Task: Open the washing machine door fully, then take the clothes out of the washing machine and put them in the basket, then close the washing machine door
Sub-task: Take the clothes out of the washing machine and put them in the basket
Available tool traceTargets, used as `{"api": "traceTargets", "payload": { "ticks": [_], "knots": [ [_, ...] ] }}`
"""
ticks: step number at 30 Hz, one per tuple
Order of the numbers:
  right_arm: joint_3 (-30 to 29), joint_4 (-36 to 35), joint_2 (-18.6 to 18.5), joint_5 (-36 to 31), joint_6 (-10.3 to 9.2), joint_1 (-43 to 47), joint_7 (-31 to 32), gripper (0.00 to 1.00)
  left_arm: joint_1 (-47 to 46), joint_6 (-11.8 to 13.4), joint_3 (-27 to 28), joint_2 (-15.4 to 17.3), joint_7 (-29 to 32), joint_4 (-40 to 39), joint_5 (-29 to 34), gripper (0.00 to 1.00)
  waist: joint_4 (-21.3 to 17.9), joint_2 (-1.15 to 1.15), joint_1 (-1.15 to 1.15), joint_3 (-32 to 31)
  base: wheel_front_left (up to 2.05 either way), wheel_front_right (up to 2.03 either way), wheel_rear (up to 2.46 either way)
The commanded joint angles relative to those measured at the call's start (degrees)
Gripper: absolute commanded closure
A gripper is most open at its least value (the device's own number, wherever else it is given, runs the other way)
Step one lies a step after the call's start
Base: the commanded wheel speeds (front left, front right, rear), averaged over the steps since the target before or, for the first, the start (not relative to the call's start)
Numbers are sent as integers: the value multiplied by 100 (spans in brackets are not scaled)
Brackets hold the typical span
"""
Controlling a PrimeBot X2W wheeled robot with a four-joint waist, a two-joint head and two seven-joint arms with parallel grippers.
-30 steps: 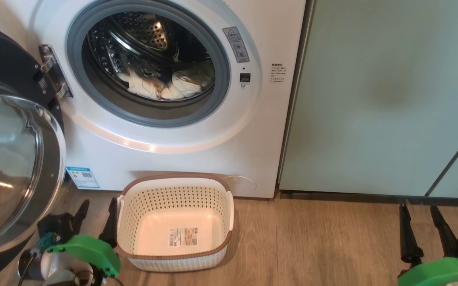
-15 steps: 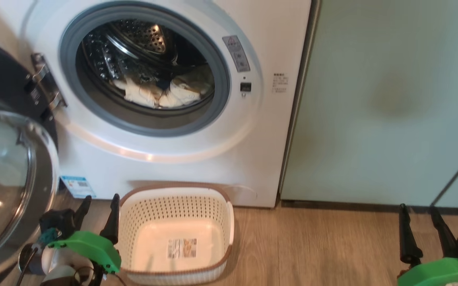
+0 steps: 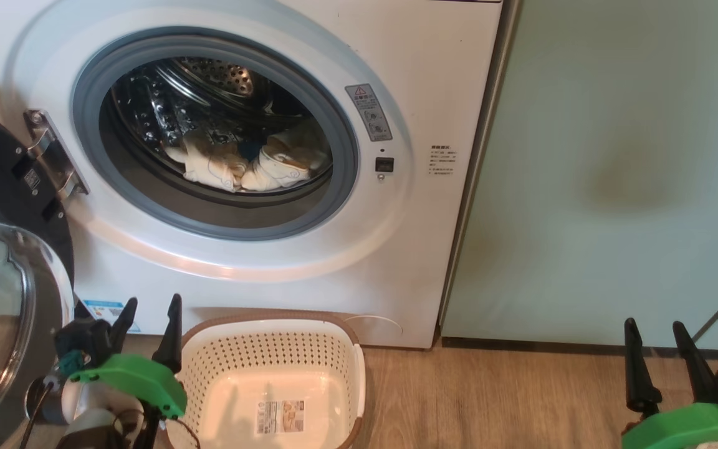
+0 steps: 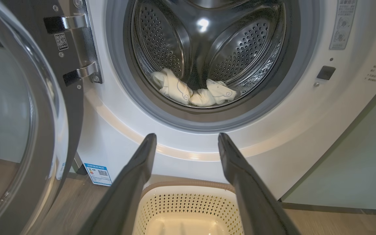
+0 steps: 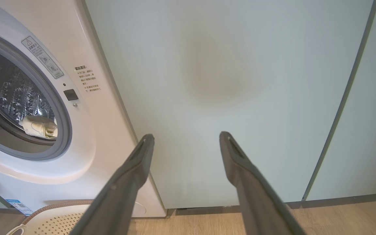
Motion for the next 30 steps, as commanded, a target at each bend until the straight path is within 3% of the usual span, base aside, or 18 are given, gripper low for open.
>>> {"api": "traceTargets", "payload": {
  "ticks": [1,16,30],
  "knots": [
    [139,-163,-45,-2,21,-241,-56,0,-232,1,211,134,-36,-116,-8,0,-11,0,1,1,0,0,0],
    [438,-163,-18,18,21,-253,-56,0,-613,236,79,322,8,558,342,0,-365,0,1,80,0,0,0],
    [636,-207,-5,48,21,-412,-56,0,-1711,240,-151,666,641,1110,441,0,-667,0,1,508,0,0,0]
  ]
}}
